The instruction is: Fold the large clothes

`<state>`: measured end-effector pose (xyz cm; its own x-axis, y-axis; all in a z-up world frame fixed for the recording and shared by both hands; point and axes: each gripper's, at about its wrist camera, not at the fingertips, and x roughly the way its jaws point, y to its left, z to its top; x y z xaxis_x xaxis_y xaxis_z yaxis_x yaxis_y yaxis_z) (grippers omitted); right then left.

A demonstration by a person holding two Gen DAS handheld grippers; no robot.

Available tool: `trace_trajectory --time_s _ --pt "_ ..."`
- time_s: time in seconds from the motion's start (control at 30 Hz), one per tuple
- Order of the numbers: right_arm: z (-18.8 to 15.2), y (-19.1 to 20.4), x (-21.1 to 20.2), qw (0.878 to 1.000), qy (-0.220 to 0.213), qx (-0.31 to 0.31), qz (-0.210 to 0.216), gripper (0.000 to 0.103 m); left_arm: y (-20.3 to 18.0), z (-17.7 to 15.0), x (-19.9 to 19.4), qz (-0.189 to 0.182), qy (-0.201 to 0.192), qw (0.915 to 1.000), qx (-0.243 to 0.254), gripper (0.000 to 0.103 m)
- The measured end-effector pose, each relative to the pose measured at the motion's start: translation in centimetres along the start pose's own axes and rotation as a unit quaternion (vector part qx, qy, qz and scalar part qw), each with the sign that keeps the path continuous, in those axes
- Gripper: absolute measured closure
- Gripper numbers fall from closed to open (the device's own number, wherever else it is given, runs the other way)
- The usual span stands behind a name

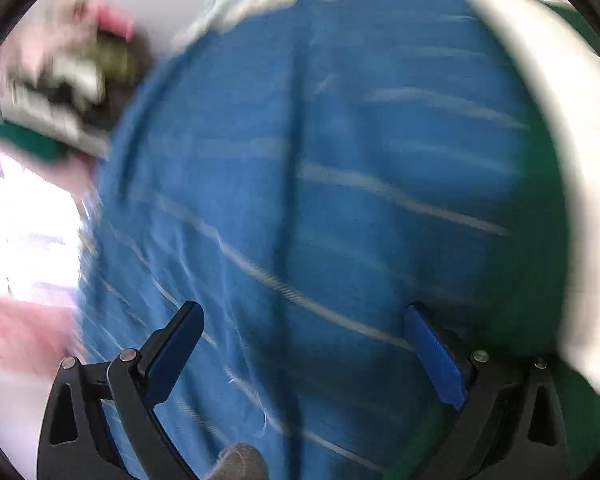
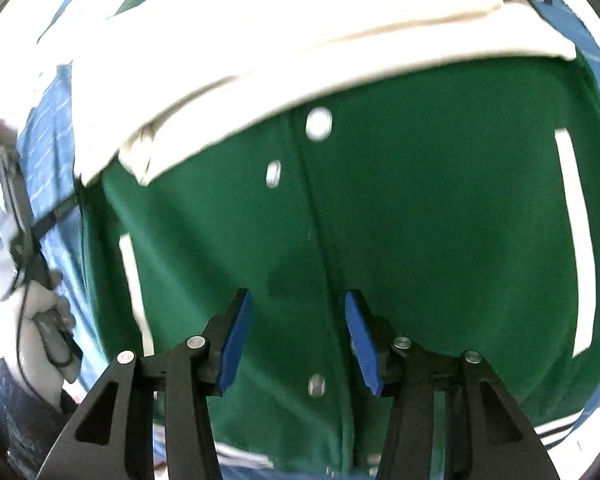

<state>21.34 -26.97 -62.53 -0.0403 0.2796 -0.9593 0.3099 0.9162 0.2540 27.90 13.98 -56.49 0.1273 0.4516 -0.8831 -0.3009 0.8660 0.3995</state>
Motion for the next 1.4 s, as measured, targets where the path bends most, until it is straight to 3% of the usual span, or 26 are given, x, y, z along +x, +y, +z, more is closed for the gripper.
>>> trace_trajectory --time_s 0.1,0.2,0.3,0.4,0.43,0.53,0.63,0.73,0.8,0.9,0.97,1.07,1.13,1.2,1.27,1.3,1.33,1.4 --pt "1.3 -0.7 -0.9 1.0 -0.005 0.014 0.01 0.052 3.9 -0.5 0.1 0.006 0.019 0.9982 -0.057 0.0" --pt "1.1 -0.6 -1.5 0.999 -0.007 0.028 0.034 0.052 6.2 -1.1 -2.5 -0.015 -0.001 0.9968 -0.079 0.0" --pt "0.8 -1.4 -2.1 0.998 -0.007 0.037 0.043 0.052 5.8 -0.6 -5.5 -0.095 -0.024 0.993 -0.067 0.0" --pt "0.1 -2.9 -2.6 0.999 0.001 0.034 0.035 0.052 1.8 0.0 -6.3 -0.188 0.006 0.9822 -0.002 0.0" --pt "0.1 -3.1 -2.5 0.999 0.005 0.033 0.032 0.052 -0.3 -0.4 -5.9 -0.185 0.018 0.9821 0.034 0.0" --pt "0.7 -3.1 -1.3 0.999 0.009 0.036 0.019 0.052 -3.7 -1.3 -3.2 -0.086 0.01 0.9912 0.101 0.0" --pt "1.3 -2.9 -0.5 0.999 0.004 0.041 0.015 0.052 -1.4 -0.9 -0.8 -0.089 0.021 0.9953 0.032 0.0" --pt "1.5 -2.8 0.3 0.998 0.01 0.049 0.033 0.052 0.8 -0.7 0.0 -0.105 0.037 0.9937 -0.016 0.0" --pt "1.4 -3.3 1.1 0.997 0.022 0.055 0.059 0.052 0.6 -1.1 -0.6 -0.091 0.027 0.9955 0.002 0.0" --pt "1.4 -4.1 2.5 0.996 0.034 0.057 0.064 0.053 0.4 -2.0 -2.7 -0.072 0.001 0.9969 0.033 0.0" --pt "1.5 -4.2 2.1 0.998 0.015 0.04 0.036 0.096 1.3 -2.9 -4.9 -0.066 -0.02 0.9968 0.041 0.0" --pt "1.7 -4.6 0.3 0.999 -0.036 0.025 -0.029 0.103 2.4 -3.9 -7.9 -0.06 -0.043 0.996 0.05 0.0" --pt "1.8 -6.0 0.3 0.999 0.002 0.039 0.01 0.103 4.6 -6.1 -9.3 -0.039 -0.051 0.9965 0.053 0.0" --pt "1.3 -7.7 -1.0 0.998 0.016 0.051 0.04 0.1 6.7 -7.7 -8.9 -0.009 -0.046 0.9979 0.045 0.0" --pt "0.3 -9.3 -3.5 0.999 -0.002 0.044 -0.003 0.08 8.4 -10.4 -8.8 0.02 -0.029 0.999 0.026 0.0" --pt "-0.5 -10.3 -5.1 0.999 -0.014 0.039 -0.022 0.058 9.5 -11.7 -8.2 0.031 -0.013 0.9994 0.011 0.0" --pt "-1.4 -11.4 -6.3 0.998 -0.021 0.042 -0.038 0.046 10.4 -13.0 -7.5 0.036 0.005 0.9993 -0.006 0.0" --pt "-2.9 -13.9 -7.8 0.997 -0.015 0.056 -0.057 0.045 10.9 -15.2 -6.5 0.047 0.032 0.9982 -0.021 0.0"
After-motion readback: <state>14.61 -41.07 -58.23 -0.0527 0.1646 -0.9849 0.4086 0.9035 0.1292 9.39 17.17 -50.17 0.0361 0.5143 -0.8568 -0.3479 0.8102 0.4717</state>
